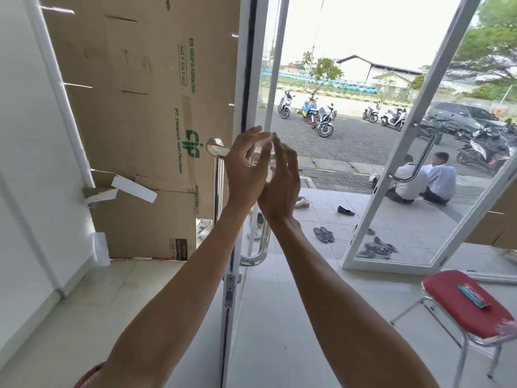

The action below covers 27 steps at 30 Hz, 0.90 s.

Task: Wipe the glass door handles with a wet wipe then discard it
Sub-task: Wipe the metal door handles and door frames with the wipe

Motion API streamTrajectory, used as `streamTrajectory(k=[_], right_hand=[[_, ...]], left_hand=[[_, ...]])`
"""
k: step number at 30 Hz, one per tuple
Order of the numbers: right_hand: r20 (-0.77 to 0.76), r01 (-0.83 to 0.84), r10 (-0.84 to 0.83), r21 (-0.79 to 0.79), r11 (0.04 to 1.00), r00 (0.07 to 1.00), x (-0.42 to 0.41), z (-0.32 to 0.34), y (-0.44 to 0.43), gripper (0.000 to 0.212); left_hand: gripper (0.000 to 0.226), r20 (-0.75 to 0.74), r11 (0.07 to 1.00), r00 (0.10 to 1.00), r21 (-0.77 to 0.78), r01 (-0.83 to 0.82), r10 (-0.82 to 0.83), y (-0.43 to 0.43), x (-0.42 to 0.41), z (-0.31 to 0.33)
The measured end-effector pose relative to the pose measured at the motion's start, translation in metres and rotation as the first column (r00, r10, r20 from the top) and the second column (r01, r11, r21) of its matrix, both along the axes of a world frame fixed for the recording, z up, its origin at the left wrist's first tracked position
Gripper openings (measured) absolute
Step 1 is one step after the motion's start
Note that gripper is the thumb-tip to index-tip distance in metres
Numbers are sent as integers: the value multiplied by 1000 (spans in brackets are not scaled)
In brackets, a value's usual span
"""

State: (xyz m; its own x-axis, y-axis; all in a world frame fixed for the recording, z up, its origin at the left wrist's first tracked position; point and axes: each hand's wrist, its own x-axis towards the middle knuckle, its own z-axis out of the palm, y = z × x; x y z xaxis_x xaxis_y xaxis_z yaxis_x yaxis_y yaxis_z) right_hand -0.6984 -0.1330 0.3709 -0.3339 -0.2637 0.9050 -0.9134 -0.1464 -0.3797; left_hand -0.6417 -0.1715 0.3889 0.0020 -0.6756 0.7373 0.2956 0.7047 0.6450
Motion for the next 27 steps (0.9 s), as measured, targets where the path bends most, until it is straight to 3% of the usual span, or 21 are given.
streamTrajectory(k=[6,10,12,15,18,22,27], right_hand=[[-10,-83,83,9,996,996,-16,-3,-15,40],[33,-25,25,-13,1000,999,-28,11,-31,21],[84,8,-9,4,1000,996,-32,14,-38,15],[-36,105,-104,27,994,994,-27,-4,-39,16],[-201,142,-151,-54,988,968,-37,-28,-41,18],[-182,156,-175,-115,981,968,-44,-34,-47,22],[-297,46,-71,-88,995,952,-32,-40,-57,25]], left_hand=[[43,283,995,958,94,27,-53,-9,0,-7],[39,180,998,983,50,33,-41,-5,1,-7],[33,91,996,991,-19,-93,94,-6,2,-7],[28,-34,957,959,-54,-284,283,-19,3,-5],[29,-34,918,923,-98,-385,383,-31,-1,-3],[32,-29,893,900,-114,-435,434,-33,-2,-3],[35,-16,893,903,-139,-428,430,-37,0,0]])
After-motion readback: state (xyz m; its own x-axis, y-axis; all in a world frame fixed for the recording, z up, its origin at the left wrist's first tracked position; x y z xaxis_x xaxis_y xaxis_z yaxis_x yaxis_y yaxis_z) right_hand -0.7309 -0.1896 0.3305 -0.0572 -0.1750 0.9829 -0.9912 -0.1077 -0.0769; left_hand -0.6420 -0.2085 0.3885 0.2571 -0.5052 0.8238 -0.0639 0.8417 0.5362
